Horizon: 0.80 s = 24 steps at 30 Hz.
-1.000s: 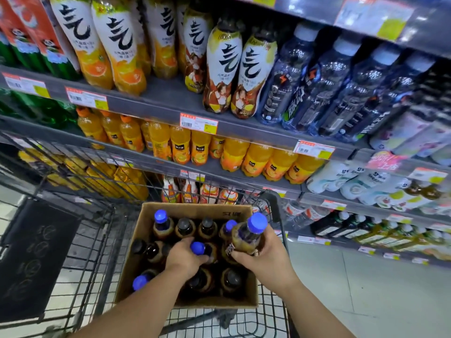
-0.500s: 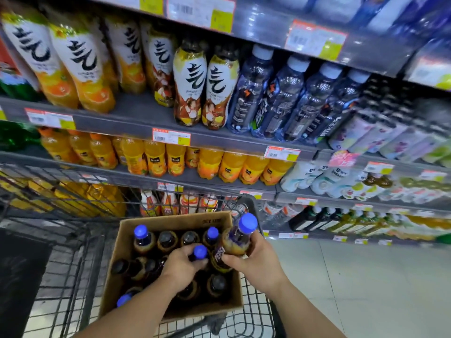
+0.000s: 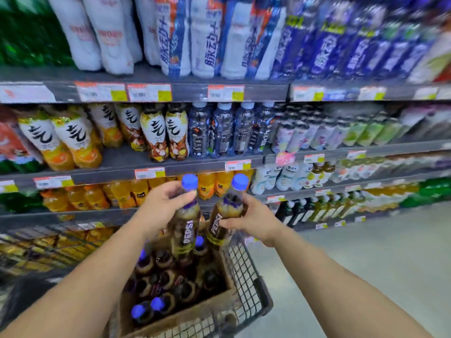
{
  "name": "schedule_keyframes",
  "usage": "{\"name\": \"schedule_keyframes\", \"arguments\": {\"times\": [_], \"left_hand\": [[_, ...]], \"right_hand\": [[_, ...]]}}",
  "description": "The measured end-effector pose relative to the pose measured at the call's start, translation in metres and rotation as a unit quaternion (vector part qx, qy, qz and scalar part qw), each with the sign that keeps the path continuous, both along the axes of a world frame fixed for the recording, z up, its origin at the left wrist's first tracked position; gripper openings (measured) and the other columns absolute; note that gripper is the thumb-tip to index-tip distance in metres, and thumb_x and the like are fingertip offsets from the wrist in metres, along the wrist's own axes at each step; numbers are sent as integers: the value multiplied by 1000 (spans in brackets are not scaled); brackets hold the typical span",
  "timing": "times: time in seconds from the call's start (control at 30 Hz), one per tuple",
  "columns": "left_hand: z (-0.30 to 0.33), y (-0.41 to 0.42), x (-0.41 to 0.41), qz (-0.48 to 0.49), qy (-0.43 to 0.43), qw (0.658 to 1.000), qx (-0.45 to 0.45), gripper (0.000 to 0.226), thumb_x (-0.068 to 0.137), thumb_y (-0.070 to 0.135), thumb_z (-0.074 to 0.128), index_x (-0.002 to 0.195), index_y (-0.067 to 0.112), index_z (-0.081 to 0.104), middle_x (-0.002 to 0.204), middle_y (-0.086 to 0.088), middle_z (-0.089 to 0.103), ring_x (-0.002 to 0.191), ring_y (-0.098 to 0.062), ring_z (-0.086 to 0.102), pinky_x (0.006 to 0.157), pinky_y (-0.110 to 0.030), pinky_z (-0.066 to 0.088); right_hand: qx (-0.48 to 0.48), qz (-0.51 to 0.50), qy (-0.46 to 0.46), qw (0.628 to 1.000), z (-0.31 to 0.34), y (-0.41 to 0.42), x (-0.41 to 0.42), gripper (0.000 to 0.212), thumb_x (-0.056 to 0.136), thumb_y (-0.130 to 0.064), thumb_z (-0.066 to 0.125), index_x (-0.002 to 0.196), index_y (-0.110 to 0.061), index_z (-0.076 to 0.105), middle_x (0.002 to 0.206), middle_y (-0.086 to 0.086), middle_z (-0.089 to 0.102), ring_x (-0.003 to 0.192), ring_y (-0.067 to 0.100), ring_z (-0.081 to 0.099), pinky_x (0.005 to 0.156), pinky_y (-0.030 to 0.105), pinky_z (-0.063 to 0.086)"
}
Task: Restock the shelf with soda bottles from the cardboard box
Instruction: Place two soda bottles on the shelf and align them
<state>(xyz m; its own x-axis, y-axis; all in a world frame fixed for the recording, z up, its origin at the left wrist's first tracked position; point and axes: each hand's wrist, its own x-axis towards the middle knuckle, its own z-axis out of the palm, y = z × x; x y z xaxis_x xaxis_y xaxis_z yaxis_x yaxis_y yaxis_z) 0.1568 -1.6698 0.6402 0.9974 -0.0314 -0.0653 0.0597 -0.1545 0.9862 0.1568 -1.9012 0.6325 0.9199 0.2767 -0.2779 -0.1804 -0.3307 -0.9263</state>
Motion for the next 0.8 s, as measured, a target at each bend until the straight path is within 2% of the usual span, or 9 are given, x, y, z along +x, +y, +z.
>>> {"name": "schedule_keyframes", "arguments": {"times": [0.07, 0.23, 0.3, 0.4, 0.43, 0.47, 0.57, 0.7, 0.8], "left_hand": [[29, -28, 8, -28, -36, 999, 14, 15, 83, 16, 70, 94, 25, 70, 85, 11, 73, 78, 0, 63, 72, -13, 46], [91, -130, 24, -111, -104, 986, 73, 16, 75, 28, 78, 90, 27, 74, 91, -3, 74, 79, -9, 62, 82, -30, 48], [106, -187, 30, -127, -125, 982, 65, 15, 77, 28, 77, 91, 30, 75, 93, 2, 75, 81, -9, 63, 87, -33, 49], [124, -292, 32, -148, -158, 975, 45, 6, 83, 22, 71, 85, 26, 74, 80, 8, 72, 65, 1, 60, 70, -19, 49], [133, -330, 30, -156, -160, 974, 29, 4, 84, 20, 71, 85, 23, 73, 76, 8, 72, 62, 2, 59, 65, -15, 50], [138, -366, 31, -163, -164, 973, 11, 2, 83, 21, 72, 84, 22, 72, 77, 7, 73, 66, 0, 61, 70, -18, 52], [159, -471, 32, -165, -180, 969, -36, 8, 79, 30, 69, 83, 22, 70, 85, 0, 72, 80, -17, 62, 86, -37, 48], [190, -599, 38, -173, -222, 956, -83, 4, 92, 22, 59, 90, 22, 62, 87, 2, 66, 78, -11, 58, 75, -21, 45], [210, -683, 50, -190, -251, 944, -95, 9, 95, 21, 54, 92, 22, 62, 88, 1, 64, 79, -10, 55, 77, -27, 42]], "right_hand": [[20, -26, -17, 999, 18, -23, -2, 52, 71, -4, 82, 117, -12, 58, 103, 4, 73, 81, 8, 68, 71, 18, 53], [40, -73, -62, 995, 62, -119, -14, 56, 68, -18, 86, 116, -24, 59, 96, -6, 75, 83, 12, 69, 78, 37, 56], [48, -114, -84, 989, 80, -173, -24, 53, 71, -15, 84, 114, -28, 58, 96, -9, 74, 82, 7, 69, 78, 29, 56], [63, -178, -107, 976, 101, -269, -39, 54, 74, -10, 81, 121, -16, 56, 94, -6, 71, 73, 0, 68, 66, 15, 51], [60, -198, -115, 972, 107, -305, -45, 54, 74, -11, 81, 121, -14, 56, 95, -5, 71, 73, 1, 68, 65, 14, 50], [54, -221, -124, 966, 111, -340, -49, 53, 73, -12, 82, 120, -15, 57, 97, -4, 72, 75, 3, 68, 65, 15, 50], [47, -292, -156, 942, 127, -442, -66, 49, 71, -14, 84, 114, -19, 60, 100, -1, 73, 80, 10, 67, 69, 18, 51], [45, -363, -190, 911, 143, -562, -84, 51, 65, -20, 85, 110, -20, 62, 102, 1, 74, 92, 19, 69, 79, 26, 54], [35, -404, -209, 890, 153, -637, -87, 61, 59, -30, 85, 114, -22, 59, 101, 2, 73, 84, 14, 66, 65, 20, 50]]}}
